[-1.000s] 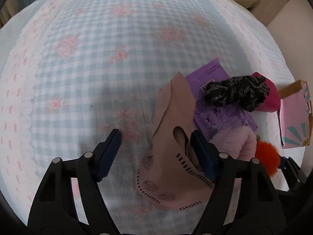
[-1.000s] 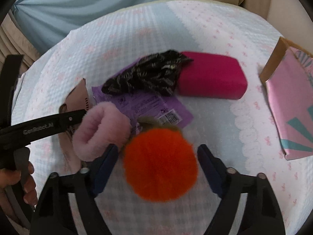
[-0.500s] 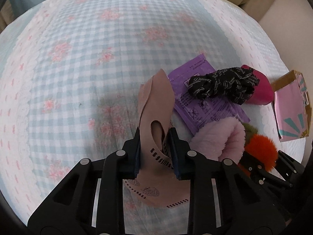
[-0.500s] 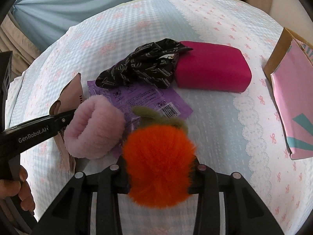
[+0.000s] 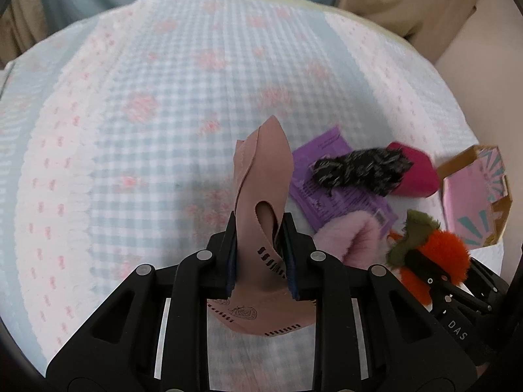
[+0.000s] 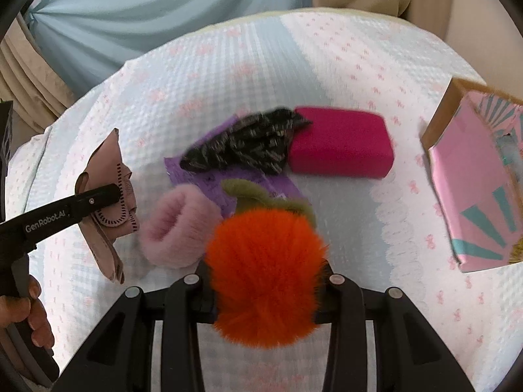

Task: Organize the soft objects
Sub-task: 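Carry the pink slipper and orange pompom into the box with both tools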

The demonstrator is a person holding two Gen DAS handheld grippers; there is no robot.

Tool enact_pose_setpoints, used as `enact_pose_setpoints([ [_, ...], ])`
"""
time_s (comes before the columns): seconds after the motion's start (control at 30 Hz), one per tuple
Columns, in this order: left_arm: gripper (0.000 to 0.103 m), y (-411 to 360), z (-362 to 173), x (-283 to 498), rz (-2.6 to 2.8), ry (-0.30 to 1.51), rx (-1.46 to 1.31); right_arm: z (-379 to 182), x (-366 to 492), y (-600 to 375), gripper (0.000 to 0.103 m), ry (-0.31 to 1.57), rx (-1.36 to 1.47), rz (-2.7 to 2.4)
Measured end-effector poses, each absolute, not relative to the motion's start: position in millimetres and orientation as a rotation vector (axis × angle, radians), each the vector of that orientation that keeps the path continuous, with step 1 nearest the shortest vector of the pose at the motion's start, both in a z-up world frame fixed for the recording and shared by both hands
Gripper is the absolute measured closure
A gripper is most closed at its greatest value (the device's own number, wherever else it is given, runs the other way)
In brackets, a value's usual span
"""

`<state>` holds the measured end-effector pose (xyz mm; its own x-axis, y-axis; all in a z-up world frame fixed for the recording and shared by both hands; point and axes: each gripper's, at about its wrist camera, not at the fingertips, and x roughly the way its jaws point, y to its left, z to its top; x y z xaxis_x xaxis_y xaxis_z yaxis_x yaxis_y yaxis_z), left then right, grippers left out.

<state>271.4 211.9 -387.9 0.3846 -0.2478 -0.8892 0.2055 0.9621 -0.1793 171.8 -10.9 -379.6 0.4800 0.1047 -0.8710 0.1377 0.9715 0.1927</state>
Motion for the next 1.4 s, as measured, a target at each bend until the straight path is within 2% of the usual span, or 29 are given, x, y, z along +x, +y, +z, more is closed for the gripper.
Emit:
enact_pose_setpoints([
  [0.13,0.082,221,-347,259,-0.261,1.113,-0.067,-338,161,-11,0.068,1.032,0.245,-0.012],
  [0.4,0.082,229,-234,232,-0.191,1.000,-0.095,-230,138,-25,0.068,0.928,0.219,0.032],
  [0.53,0.082,214,-183,212,-0.180,0.951,-0.115,-180,128,-45,0.068,0.884,0.222,0.046],
  [0.67,0.082,185,-156,197,-0.174,0.930,-0.141,-142,114,-76,0.068,0.848,0.212,0.056],
  [1.03,0.082,21,-110,150,-0.190,0.869,-0.178,-105,87,-214,0.068,0.818,0.177,0.080],
  [1.4,0.082,-159,-140,156,-0.353,0.960,-0.143,-125,101,-357,0.068,0.866,0.182,0.021],
])
